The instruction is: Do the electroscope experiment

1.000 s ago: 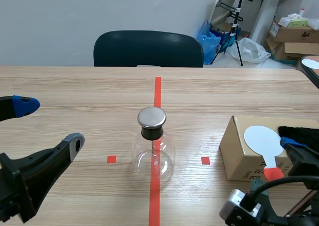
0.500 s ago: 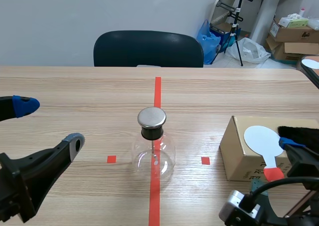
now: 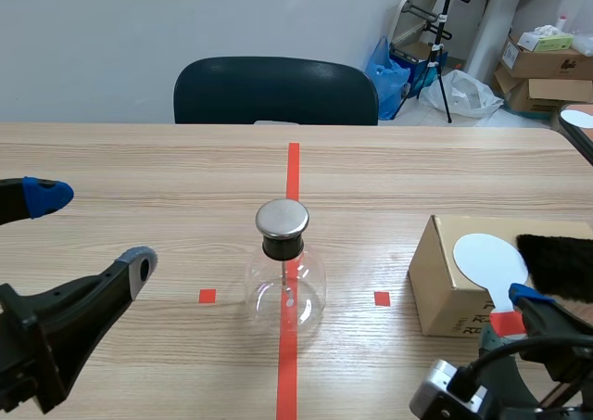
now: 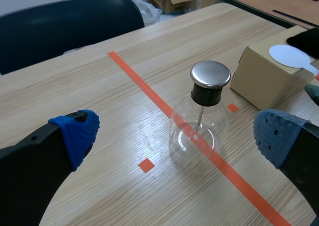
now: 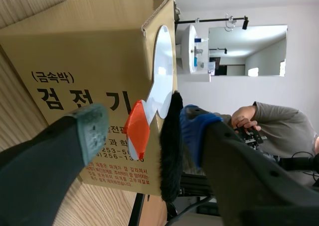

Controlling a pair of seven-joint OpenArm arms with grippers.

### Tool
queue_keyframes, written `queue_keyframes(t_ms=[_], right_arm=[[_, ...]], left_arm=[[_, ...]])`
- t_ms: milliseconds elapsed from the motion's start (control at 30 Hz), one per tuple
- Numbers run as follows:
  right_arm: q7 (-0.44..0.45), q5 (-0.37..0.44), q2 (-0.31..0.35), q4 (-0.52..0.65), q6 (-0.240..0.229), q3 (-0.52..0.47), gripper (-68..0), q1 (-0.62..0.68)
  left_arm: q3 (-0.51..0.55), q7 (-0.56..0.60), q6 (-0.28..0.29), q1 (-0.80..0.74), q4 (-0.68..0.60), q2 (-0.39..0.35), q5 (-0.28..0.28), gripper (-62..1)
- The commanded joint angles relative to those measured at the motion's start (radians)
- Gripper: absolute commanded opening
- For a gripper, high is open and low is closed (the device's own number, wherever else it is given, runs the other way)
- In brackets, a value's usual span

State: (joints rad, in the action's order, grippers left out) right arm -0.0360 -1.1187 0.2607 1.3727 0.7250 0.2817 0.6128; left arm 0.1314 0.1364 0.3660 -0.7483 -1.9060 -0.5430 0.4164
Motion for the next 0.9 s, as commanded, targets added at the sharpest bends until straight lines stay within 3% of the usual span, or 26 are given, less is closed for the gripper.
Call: queue_keyframes(t_ms=[0,367,867], right_arm=[[-0.007,-0.003,0.011,0.016,0.058,-0.008,-41.5,-0.003],[-0.003,-0.003,0.011,0.016,0.058,-0.008,-66.0,-0.003],[-0.003,-0.003,0.011,0.016,0.058,-0.008,-66.7,-0.003]], left_arm=[[-0.006,0.032,-0.005,0.003,-0.018,0.005,0.007,1.4],[-0.006,0.02,-0.005,0.003,-0.018,0.005,0.006,1.4],[-0.006,-0.024,-0.005,0.003,-0.018,0.005,0.006,1.4]])
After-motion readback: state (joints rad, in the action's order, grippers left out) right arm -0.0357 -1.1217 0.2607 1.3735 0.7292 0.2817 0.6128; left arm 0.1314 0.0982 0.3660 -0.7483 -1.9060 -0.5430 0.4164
